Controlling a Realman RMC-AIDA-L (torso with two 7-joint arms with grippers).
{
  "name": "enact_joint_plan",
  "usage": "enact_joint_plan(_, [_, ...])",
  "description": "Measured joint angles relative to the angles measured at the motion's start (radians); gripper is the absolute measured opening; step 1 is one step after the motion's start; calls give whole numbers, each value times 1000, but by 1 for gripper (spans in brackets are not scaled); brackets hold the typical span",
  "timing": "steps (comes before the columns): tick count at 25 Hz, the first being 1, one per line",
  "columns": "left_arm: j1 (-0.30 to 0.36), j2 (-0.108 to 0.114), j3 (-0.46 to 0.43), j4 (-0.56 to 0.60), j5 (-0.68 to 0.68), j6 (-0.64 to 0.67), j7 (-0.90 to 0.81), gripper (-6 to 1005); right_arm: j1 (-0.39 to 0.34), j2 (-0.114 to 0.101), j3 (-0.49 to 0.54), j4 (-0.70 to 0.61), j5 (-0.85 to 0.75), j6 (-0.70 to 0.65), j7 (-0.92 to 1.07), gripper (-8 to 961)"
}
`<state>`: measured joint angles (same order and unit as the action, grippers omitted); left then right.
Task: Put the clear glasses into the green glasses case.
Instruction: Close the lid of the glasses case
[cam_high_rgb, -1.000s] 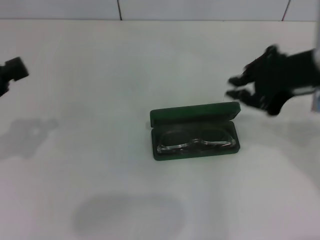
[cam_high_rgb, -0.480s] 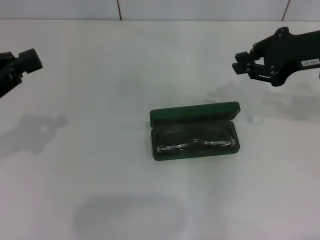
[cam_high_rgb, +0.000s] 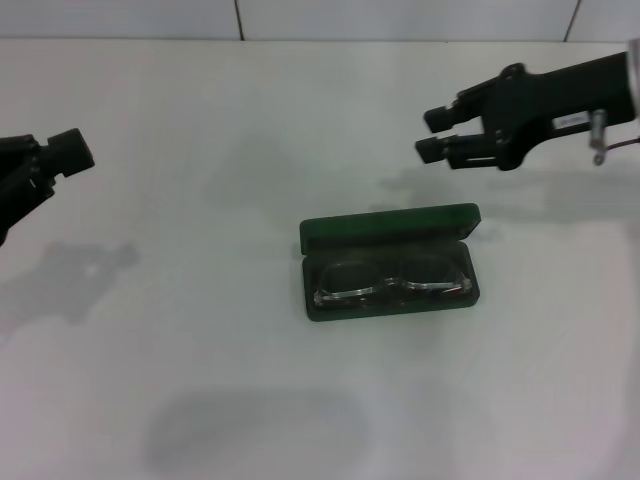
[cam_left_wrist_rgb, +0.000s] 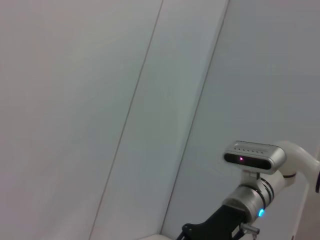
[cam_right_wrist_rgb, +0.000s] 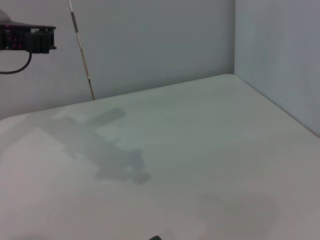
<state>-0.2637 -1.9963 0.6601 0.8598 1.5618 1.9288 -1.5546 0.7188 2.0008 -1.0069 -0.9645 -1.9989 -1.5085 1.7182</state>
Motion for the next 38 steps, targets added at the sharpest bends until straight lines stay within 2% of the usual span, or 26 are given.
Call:
enact_joint_plan(8, [-8,-1,-1,-39,1,7,22,48,79,11,-33,148,-40,47,-27,293])
enact_joint_plan(16, [-13,-3,13,-49,2,7,18,48,71,18,-51,180,-25,84,-62,268])
enact_joint_plan(21, [-37,-13,36,-50,7,2,14,49,-48,22,-52,37,110,106,-95,281])
enact_joint_plan(24, [-73,-27,37,-49,29,-12,-4,49,-196,16,-51,-113,228,73,-117,289])
enact_joint_plan(29, [-149,-47,37,-41,89,-39,-46,49,-375,13,-33,-264,306,-25,-153,301])
enact_joint_plan(35, [-248,-78,50,-37,200,-93,-87,84,-495,12,24,-221,373,-230,-219,317])
enact_joint_plan(38, [-303,-88,108,-40,235,-134,-93,109,-511,11,117,-151,375,-379,-253,400])
